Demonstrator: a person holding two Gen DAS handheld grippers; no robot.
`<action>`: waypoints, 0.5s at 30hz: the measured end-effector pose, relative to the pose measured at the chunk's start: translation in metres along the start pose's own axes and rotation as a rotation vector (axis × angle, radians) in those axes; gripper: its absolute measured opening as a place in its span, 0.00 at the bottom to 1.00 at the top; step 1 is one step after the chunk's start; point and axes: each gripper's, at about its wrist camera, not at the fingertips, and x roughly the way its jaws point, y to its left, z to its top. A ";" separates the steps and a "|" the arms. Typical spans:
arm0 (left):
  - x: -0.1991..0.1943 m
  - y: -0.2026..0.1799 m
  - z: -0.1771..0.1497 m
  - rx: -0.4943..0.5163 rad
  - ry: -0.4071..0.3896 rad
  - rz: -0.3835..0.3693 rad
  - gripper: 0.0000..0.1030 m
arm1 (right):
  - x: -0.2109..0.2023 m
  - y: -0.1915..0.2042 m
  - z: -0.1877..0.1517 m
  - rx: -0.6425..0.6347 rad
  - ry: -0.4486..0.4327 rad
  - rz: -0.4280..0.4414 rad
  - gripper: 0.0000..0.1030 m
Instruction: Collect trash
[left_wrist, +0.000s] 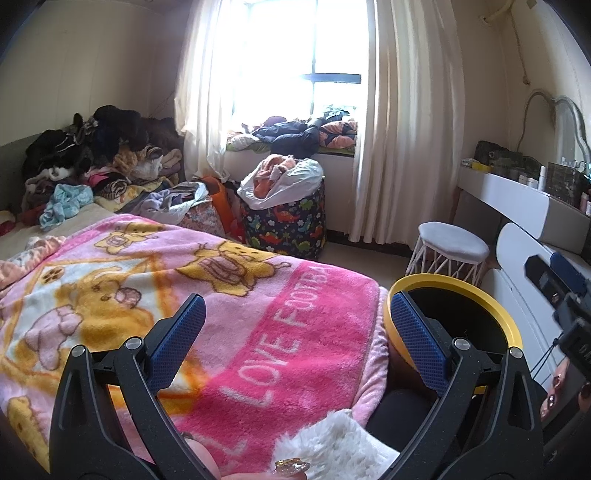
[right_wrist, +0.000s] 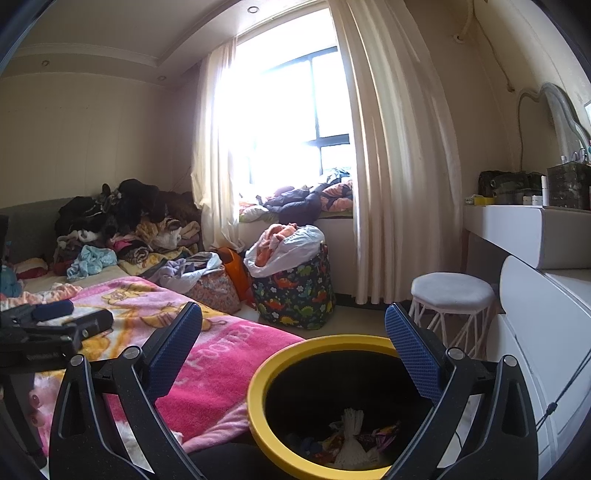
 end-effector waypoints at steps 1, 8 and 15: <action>0.001 0.007 0.000 -0.025 0.018 -0.002 0.89 | 0.002 0.003 0.004 -0.003 -0.004 0.015 0.94; -0.001 0.113 -0.005 -0.245 0.080 0.217 0.89 | 0.057 0.090 0.034 -0.064 0.102 0.339 0.94; -0.019 0.282 -0.041 -0.457 0.213 0.734 0.89 | 0.155 0.289 -0.018 -0.134 0.592 0.763 0.94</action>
